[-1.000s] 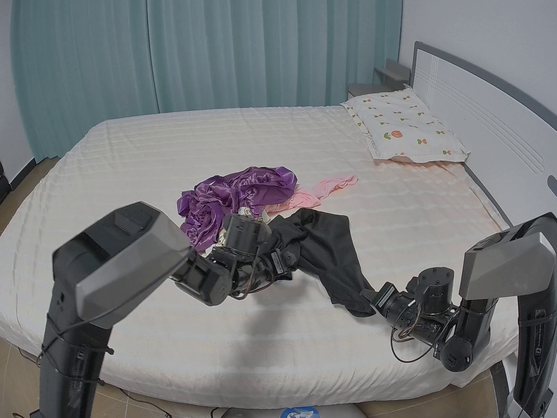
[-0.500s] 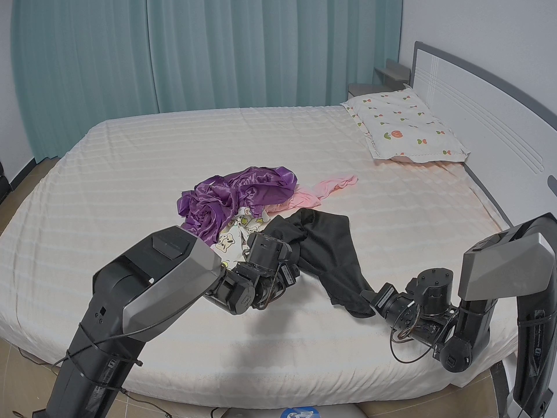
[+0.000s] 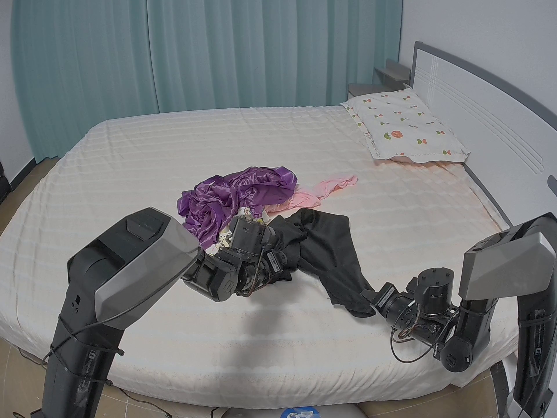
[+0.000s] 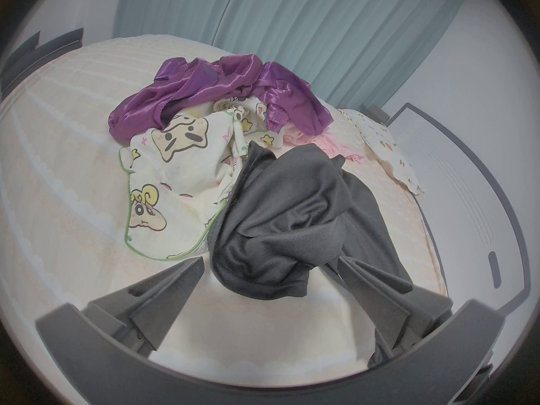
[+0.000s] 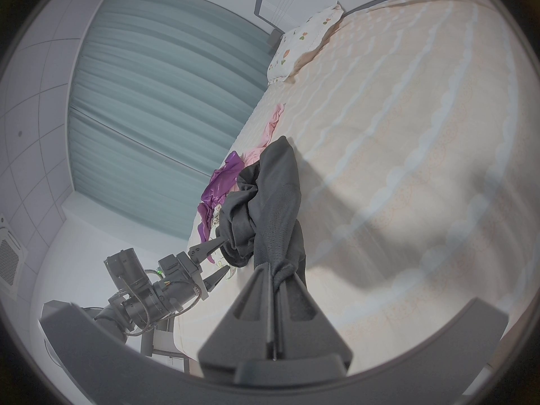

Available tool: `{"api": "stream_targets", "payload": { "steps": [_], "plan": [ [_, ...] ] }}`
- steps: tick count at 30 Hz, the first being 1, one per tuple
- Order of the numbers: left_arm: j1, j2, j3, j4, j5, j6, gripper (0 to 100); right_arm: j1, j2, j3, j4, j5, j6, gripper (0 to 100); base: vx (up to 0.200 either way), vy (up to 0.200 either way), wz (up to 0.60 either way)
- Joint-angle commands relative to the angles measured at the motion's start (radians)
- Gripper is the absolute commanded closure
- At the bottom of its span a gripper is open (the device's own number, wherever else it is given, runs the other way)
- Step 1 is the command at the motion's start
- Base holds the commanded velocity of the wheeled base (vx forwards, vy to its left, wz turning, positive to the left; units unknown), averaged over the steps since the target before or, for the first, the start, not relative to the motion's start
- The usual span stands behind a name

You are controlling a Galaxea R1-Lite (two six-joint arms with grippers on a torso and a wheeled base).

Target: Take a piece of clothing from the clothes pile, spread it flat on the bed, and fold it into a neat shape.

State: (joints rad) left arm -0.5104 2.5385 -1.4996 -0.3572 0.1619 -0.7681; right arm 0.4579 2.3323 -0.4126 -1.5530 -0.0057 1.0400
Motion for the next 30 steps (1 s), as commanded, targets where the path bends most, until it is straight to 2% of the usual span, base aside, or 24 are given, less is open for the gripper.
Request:
{"api": "stream_targets", "payload": {
  "steps": [1,8,15,16,21,27,30],
  "plan": [
    [-0.007,0.042,-0.025,0.007,0.005,0.003,0,-0.002,-0.002,0.0,-0.018,0.0,0.0,100,0.0,0.0,0.0],
    [-0.005,0.155,-0.195,0.061,0.068,0.001,0,-0.001,-0.001,-0.002,-0.018,0.0,0.0,100,0.0,0.0,0.0],
    [-0.01,0.184,-0.288,0.112,0.071,-0.043,0,0.001,-0.001,-0.003,-0.018,0.0,0.0,100,0.0,0.0,0.0],
    [-0.01,0.184,-0.289,0.112,0.071,-0.046,100,0.001,-0.001,-0.003,-0.018,0.0,0.0,100,0.0,0.0,0.0],
    [-0.008,0.174,-0.294,0.116,0.067,-0.102,100,0.001,-0.002,-0.002,-0.018,0.0,0.0,100,0.0,0.0,0.0],
    [0.0,0.108,-0.252,0.193,0.057,-0.154,100,0.004,-0.011,0.0,-0.018,-0.01,0.0,100,0.0,0.0,0.0],
    [0.001,-0.014,-0.149,0.19,0.028,-0.2,100,0.01,-0.05,-0.002,-0.018,-0.063,0.002,100,0.0,0.0,0.0]
  ]
}}
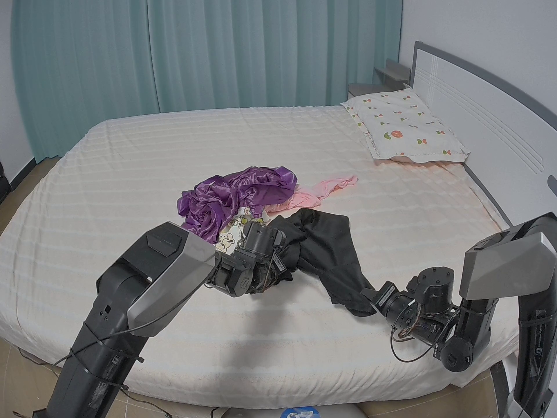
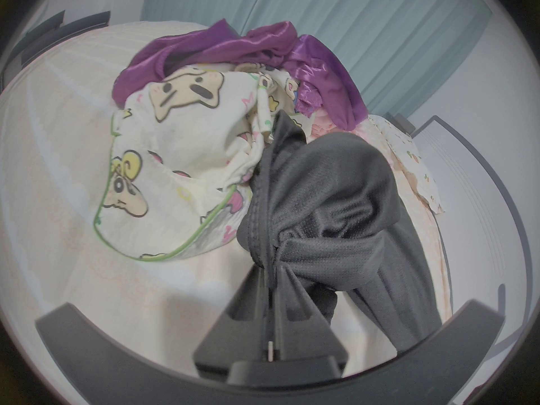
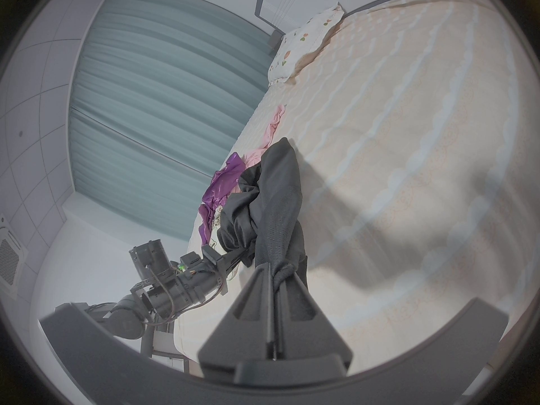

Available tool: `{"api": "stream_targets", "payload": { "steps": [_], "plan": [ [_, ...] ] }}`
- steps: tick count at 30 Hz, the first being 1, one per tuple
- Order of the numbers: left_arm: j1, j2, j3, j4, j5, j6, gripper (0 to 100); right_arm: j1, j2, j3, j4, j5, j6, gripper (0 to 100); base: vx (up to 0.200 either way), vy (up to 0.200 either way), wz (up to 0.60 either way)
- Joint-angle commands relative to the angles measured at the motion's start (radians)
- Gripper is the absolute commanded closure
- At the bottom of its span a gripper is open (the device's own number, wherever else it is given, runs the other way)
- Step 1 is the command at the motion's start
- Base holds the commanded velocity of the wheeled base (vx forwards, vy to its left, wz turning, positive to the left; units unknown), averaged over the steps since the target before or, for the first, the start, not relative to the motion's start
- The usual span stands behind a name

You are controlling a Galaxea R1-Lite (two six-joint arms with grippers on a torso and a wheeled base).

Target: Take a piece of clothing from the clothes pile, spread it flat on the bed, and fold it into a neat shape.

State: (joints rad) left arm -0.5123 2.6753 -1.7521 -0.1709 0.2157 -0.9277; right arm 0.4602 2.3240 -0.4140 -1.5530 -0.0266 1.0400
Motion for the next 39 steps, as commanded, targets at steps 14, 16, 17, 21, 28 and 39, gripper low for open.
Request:
{"api": "stream_targets", "payload": {
  "steps": [14,16,17,21,28,39],
  "plan": [
    [0.018,-0.793,0.562,-0.124,-0.174,-0.042,100,0.02,-0.508,-0.1,-0.016,-0.044,-0.126,100,0.0,0.0,0.0],
    [0.018,-0.844,0.611,-0.173,-0.161,-0.037,100,0.028,-0.561,-0.147,-0.016,-0.042,-0.195,100,0.0,0.0,0.0],
    [0.018,-0.844,0.611,-0.173,-0.161,-0.037,100,0.028,-0.561,-0.147,-0.016,-0.042,-0.195,100,0.0,0.0,0.0],
    [0.018,-0.954,0.812,-0.346,-0.11,-0.031,100,0.06,-0.62,-0.137,-0.016,-0.038,-0.242,100,0.0,0.0,0.0],
    [0.009,-0.951,1.02,-0.538,-0.119,-0.045,100,0.094,-0.5,0.014,-0.016,0.06,-0.179,100,0.0,0.0,0.0],
    [-0.012,-0.876,1.082,-0.552,-0.162,-0.152,100,0.153,-0.382,0.04,-0.018,0.051,-0.124,100,0.0,0.0,0.0]
  ]
}}
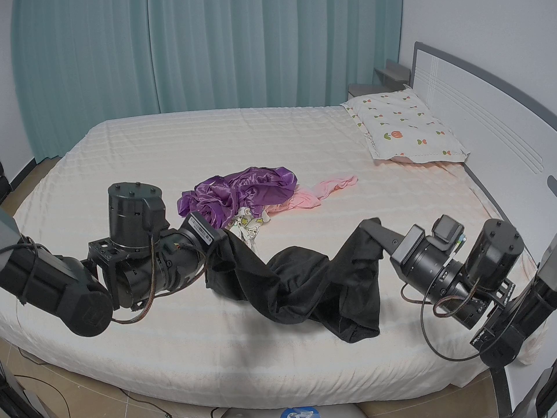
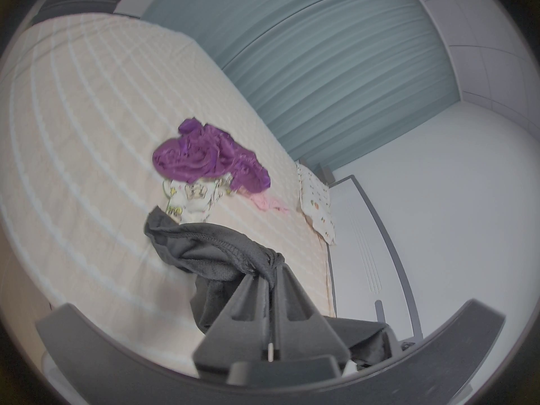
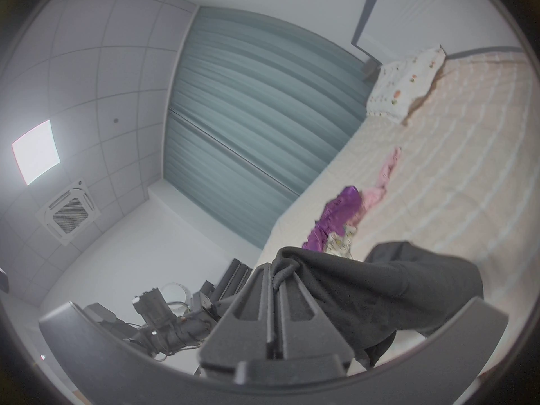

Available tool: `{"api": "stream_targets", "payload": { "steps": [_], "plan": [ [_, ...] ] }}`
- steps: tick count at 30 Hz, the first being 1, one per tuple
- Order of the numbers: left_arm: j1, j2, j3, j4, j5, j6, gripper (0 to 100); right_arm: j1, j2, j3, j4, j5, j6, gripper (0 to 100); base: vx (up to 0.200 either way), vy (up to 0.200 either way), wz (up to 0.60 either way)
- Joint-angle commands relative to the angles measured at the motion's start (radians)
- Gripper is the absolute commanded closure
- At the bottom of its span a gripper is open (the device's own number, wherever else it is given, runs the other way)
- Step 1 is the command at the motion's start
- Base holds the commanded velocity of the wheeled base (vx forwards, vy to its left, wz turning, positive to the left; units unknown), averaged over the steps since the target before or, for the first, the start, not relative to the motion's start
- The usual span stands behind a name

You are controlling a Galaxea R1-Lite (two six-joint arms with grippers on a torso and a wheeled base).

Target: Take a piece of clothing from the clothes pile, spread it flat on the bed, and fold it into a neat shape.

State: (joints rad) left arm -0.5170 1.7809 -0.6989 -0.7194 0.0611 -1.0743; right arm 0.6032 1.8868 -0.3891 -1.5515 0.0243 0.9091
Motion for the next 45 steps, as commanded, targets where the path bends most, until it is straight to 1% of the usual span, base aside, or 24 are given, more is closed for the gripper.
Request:
{"api": "stream_targets", "payload": {
  "steps": [1,4,9,14,20,25,31,35,45],
  "plan": [
    [-0.008,0.019,0.036,-0.003,-0.018,-0.006,100,0.009,0.052,0.019,-0.019,-0.001,0.017,100,0.0,0.0,0.0],
    [-0.006,0.014,0.047,-0.002,-0.041,-0.016,100,0.003,0.041,0.024,-0.019,-0.015,0.027,100,-0.133,0.0,0.0],
    [-0.003,0.015,0.058,-0.002,-0.046,-0.038,100,0.004,0.041,0.032,-0.019,-0.027,0.025,100,-0.2,0.0,0.0],
    [0.002,0.015,0.056,-0.002,-0.044,-0.039,100,0.004,0.041,0.033,-0.019,-0.029,0.025,100,0.0,0.0,0.0],
    [0.005,0.014,0.058,0.001,-0.078,-0.072,100,0.006,0.044,0.033,-0.019,-0.03,0.027,100,0.0,0.0,0.0],
    [0.025,-0.005,0.058,0.003,-0.083,-0.084,100,0.006,0.031,0.035,-0.019,-0.032,0.025,100,0.0,0.2,0.0],
    [0.026,-0.023,0.064,0.003,-0.084,-0.085,100,0.007,0.021,0.035,-0.019,-0.032,0.024,100,0.0,0.2,0.0],
    [0.026,-0.024,0.064,0.001,-0.083,-0.085,100,0.007,0.012,0.033,-0.019,-0.052,0.02,100,0.0,0.2,0.0],
    [0.028,-0.034,0.072,0.0,-0.083,-0.084,100,0.01,0.008,0.036,-0.019,-0.061,0.019,100,0.0,0.2,0.0]
  ]
}}
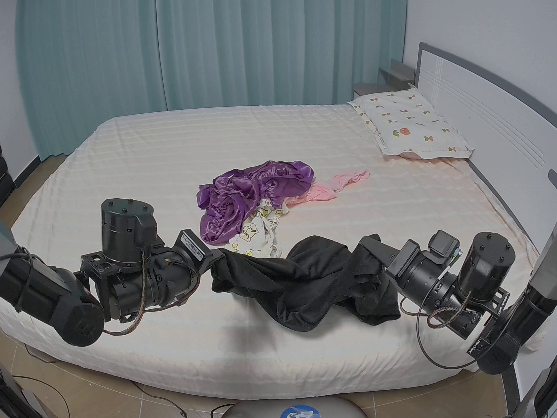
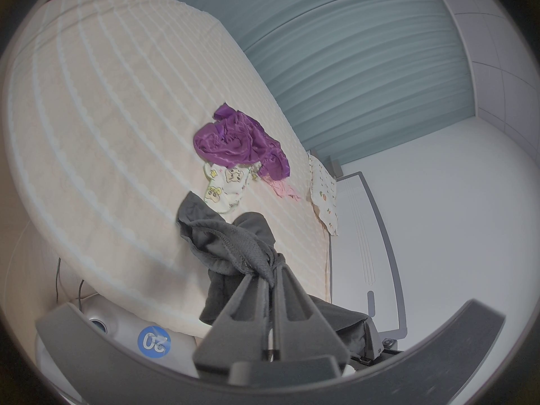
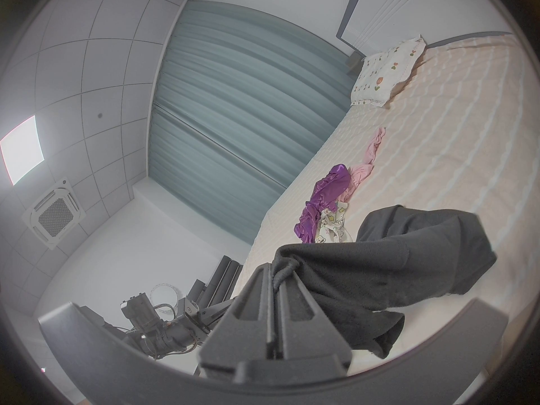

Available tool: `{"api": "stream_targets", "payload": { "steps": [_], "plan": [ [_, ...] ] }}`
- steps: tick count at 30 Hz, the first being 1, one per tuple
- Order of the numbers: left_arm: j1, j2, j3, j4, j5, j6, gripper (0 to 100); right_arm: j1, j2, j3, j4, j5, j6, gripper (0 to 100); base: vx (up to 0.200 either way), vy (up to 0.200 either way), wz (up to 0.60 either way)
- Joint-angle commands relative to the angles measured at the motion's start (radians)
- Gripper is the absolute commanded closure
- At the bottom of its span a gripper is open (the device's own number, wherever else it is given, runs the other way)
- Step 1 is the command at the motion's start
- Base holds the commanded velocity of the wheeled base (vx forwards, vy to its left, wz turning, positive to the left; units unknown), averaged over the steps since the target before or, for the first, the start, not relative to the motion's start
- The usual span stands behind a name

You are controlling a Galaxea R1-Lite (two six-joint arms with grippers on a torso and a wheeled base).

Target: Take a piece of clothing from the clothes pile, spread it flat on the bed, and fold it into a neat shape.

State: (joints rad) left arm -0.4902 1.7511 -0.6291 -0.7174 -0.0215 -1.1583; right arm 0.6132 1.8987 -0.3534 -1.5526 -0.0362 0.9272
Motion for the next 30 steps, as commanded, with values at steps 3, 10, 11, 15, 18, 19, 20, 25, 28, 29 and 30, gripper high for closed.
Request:
{"api": "stream_targets", "payload": {
  "steps": [3,10,11,15,18,19,20,25,28,29,30],
  "plan": [
    [0.001,-0.013,0.002,0.001,0.0,0.0,100,0.0,-0.012,0.002,-0.018,-0.004,0.001,100,0.0,0.2,0.0],
    [0.001,-0.045,0.002,0.004,-0.002,0.0,100,0.0,-0.012,0.004,-0.018,-0.004,0.001,100,0.0,0.2,0.0],
    [0.002,-0.044,0.002,0.004,-0.002,0.0,100,0.0,-0.012,0.004,-0.018,-0.002,0.001,100,0.0,0.2,0.0],
    [0.01,-0.047,0.002,0.004,0.0,0.003,100,0.0,-0.02,-0.001,-0.018,-0.004,-0.001,100,0.0,0.2,0.0],
    [0.028,-0.058,0.0,0.004,-0.006,0.003,100,-0.003,-0.046,-0.004,-0.018,-0.002,-0.001,100,0.0,0.2,0.0],
    [0.028,-0.058,0.002,0.004,-0.011,0.003,100,-0.003,-0.052,-0.004,-0.018,-0.002,-0.002,100,0.0,0.2,0.0],
    [0.03,-0.058,0.002,0.006,-0.017,0.003,100,-0.003,-0.055,-0.002,-0.018,-0.002,-0.002,100,0.0,0.2,0.0],
    [0.033,-0.058,0.002,0.006,-0.021,0.003,100,-0.003,-0.056,-0.002,-0.018,-0.002,-0.002,100,0.0,0.2,0.0],
    [0.035,-0.058,0.002,0.006,-0.021,0.003,100,-0.004,-0.055,-0.004,-0.018,-0.002,-0.002,100,0.0,0.2,0.0],
    [0.036,-0.056,0.002,0.006,-0.021,0.003,100,-0.004,-0.055,-0.004,-0.018,-0.002,-0.002,100,0.0,0.2,0.0],
    [0.036,-0.056,0.002,0.006,-0.021,0.003,100,-0.004,-0.055,-0.004,-0.018,-0.002,-0.002,100,0.0,0.2,0.0]
  ]
}}
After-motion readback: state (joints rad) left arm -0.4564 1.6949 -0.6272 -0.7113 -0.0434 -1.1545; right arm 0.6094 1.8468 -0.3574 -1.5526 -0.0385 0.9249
